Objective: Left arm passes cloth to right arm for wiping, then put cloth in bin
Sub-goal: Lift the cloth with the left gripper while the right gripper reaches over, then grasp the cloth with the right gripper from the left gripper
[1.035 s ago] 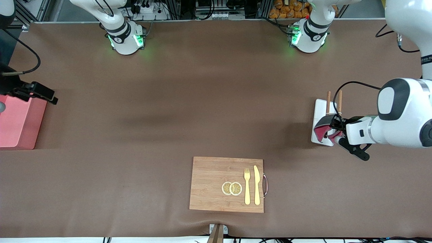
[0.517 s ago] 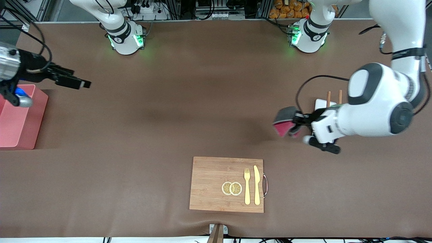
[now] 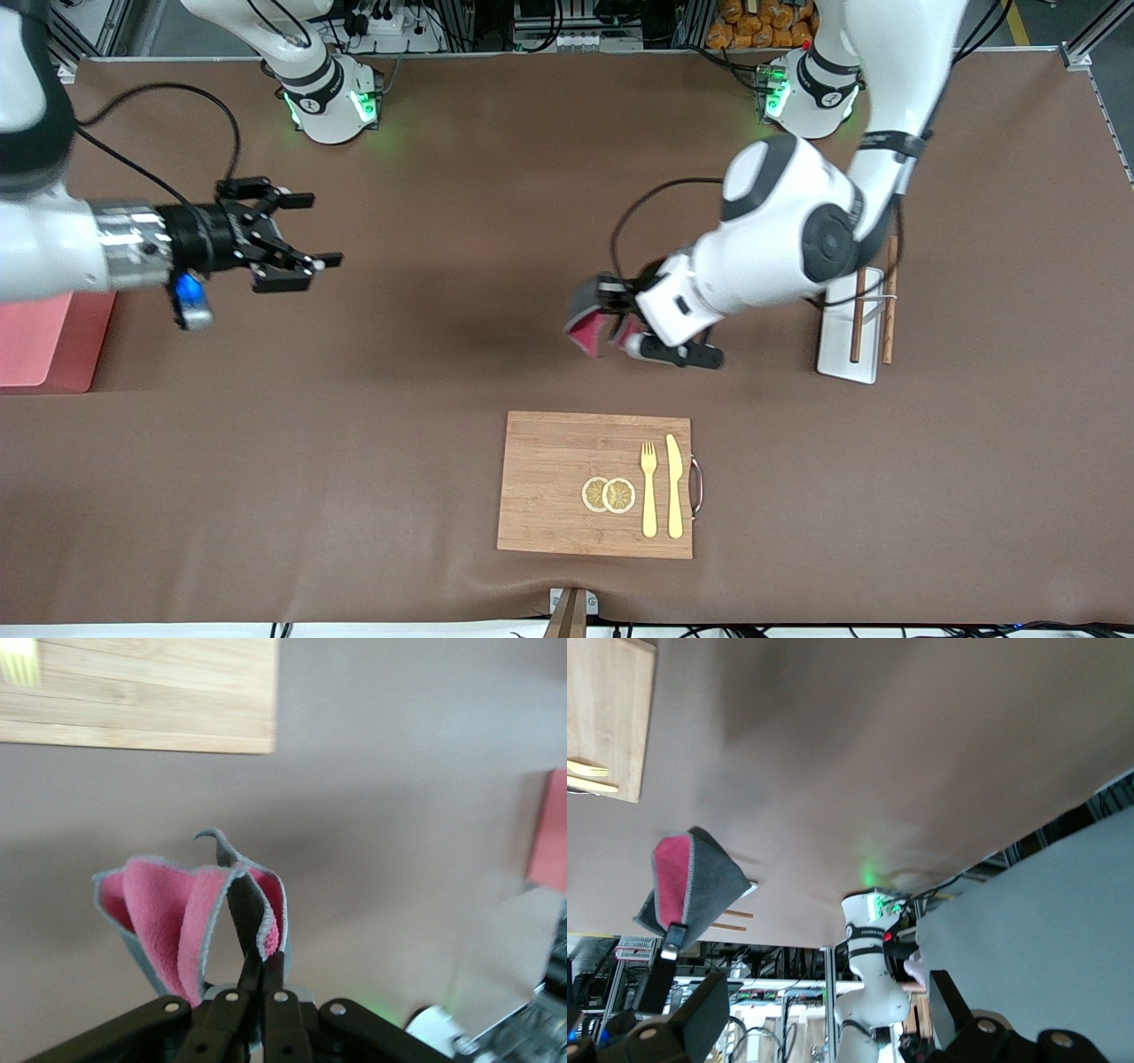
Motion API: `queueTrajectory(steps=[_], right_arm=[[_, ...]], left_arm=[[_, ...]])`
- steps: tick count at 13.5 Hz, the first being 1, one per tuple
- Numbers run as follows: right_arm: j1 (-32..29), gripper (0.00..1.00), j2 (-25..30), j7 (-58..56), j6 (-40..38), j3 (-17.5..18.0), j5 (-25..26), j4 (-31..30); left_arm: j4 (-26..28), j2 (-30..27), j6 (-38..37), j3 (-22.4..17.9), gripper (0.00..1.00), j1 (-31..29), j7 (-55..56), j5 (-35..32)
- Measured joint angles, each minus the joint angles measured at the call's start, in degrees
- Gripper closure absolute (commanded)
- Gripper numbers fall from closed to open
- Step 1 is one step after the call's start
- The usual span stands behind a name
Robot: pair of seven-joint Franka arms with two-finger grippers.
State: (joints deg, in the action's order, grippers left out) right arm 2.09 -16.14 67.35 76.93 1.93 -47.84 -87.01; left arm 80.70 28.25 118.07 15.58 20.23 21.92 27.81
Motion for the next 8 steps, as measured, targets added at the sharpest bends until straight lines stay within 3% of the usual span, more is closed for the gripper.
queueTrajectory(steps=[8], right_arm=[[7.7,0.0,-5.5,2.2,12.6,0.1,-2.9,-1.5]], left_arm=[[-1.6,-2.0,19.1,7.6,1.0,4.5,15.6,1.9]])
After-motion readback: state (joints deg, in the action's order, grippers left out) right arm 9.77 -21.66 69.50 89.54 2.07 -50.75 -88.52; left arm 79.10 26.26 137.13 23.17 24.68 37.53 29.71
